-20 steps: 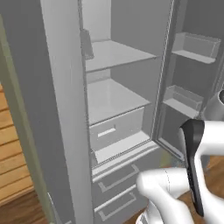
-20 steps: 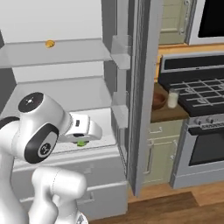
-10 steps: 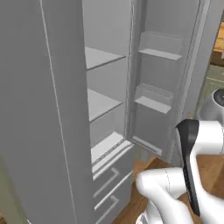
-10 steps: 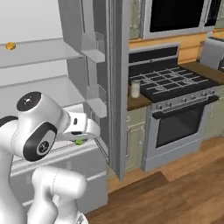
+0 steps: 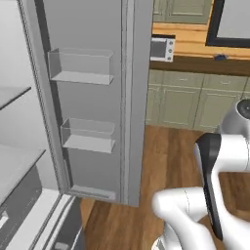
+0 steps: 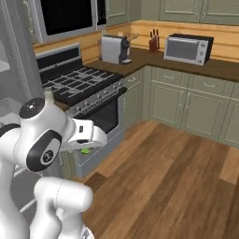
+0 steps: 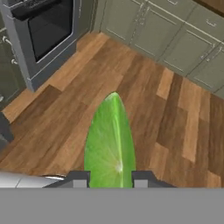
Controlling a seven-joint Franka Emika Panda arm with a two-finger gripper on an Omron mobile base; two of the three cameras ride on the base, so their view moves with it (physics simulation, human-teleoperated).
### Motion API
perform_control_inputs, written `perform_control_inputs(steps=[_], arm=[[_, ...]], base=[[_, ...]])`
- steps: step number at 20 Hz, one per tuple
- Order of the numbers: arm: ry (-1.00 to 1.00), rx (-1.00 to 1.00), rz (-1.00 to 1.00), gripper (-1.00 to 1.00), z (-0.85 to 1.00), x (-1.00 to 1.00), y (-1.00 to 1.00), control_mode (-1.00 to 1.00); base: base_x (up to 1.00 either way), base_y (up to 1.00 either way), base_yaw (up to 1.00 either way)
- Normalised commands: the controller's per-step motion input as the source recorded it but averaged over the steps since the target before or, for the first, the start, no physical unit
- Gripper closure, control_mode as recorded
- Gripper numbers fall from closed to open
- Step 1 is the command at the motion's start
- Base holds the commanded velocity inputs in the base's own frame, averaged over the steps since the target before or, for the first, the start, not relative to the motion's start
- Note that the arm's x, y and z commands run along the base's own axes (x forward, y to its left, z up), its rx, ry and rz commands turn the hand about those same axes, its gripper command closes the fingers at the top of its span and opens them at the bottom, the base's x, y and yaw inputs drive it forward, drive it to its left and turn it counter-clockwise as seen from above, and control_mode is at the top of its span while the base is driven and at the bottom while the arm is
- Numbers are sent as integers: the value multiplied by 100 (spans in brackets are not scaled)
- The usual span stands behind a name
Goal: Grab a lemon wedge from the fridge and one ice cube from the ice bowl, and put them in the glass of lemonade.
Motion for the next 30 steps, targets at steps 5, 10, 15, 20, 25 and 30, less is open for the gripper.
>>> perform_control_inputs(steps=[5,10,15,20,25,30], arm=[[0,0,0,100,0,0,0,100],[0,0,0,100,0,0,0,100],[0,0,0,100,0,0,0,100],[0,0,0,100,0,0,0,100],[0,0,0,100,0,0,0,100],[0,0,0,100,0,0,0,100]], base=[[100,-36,-16],[100,-46,9],[94,-31,45],[34,0,89],[60,-5,84],[95,-31,66]])
